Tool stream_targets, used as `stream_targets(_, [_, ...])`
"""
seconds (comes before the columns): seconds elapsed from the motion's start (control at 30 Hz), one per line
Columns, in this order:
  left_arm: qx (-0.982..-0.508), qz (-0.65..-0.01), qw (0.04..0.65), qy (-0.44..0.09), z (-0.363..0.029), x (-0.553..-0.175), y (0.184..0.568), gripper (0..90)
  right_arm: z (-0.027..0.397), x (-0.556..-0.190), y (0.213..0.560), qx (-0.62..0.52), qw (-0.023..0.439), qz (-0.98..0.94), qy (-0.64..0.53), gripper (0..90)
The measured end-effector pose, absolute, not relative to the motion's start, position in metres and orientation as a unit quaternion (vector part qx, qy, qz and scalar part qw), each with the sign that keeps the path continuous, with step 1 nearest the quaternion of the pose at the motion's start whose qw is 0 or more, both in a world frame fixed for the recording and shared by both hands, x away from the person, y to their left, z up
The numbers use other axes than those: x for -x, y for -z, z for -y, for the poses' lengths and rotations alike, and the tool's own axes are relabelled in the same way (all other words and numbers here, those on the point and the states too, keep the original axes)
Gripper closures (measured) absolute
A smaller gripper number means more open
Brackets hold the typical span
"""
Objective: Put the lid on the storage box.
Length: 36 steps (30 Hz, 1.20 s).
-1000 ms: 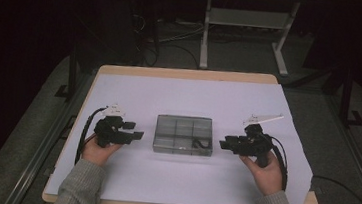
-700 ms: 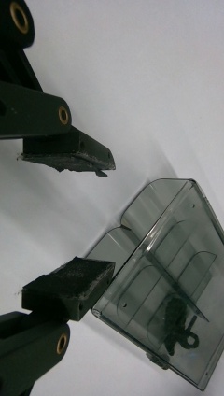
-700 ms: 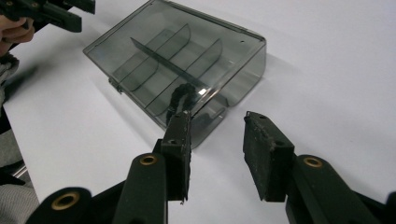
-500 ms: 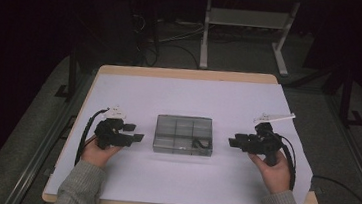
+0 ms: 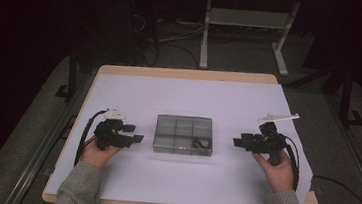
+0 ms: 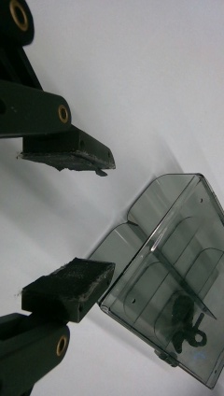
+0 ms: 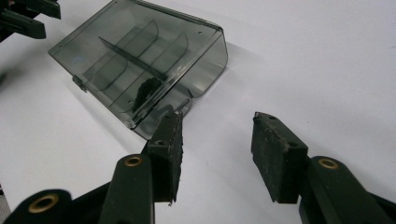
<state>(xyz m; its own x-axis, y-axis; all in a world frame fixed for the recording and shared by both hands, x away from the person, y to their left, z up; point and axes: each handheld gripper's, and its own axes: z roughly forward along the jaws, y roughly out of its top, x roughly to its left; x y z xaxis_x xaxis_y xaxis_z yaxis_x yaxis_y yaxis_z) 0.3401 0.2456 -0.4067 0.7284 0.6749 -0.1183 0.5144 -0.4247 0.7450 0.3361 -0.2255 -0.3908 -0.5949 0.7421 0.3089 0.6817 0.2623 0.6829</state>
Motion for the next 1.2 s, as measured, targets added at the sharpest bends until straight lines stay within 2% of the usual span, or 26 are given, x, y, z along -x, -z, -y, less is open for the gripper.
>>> stream_targets(0.47, [-0.837,-0.356,0.403,-0.099,-0.246,-0.340,0.407,42.6,0.240,-0.338,0.394,-0.464,0.045,-0.786,-0.406,47.8])
stream_targets(1.2, [-0.839,-0.353,0.402,-0.099,-0.246,-0.341,0.408,41.7,0.260,-0.340,0.404,-0.491,0.052,-0.777,-0.391,44.8])
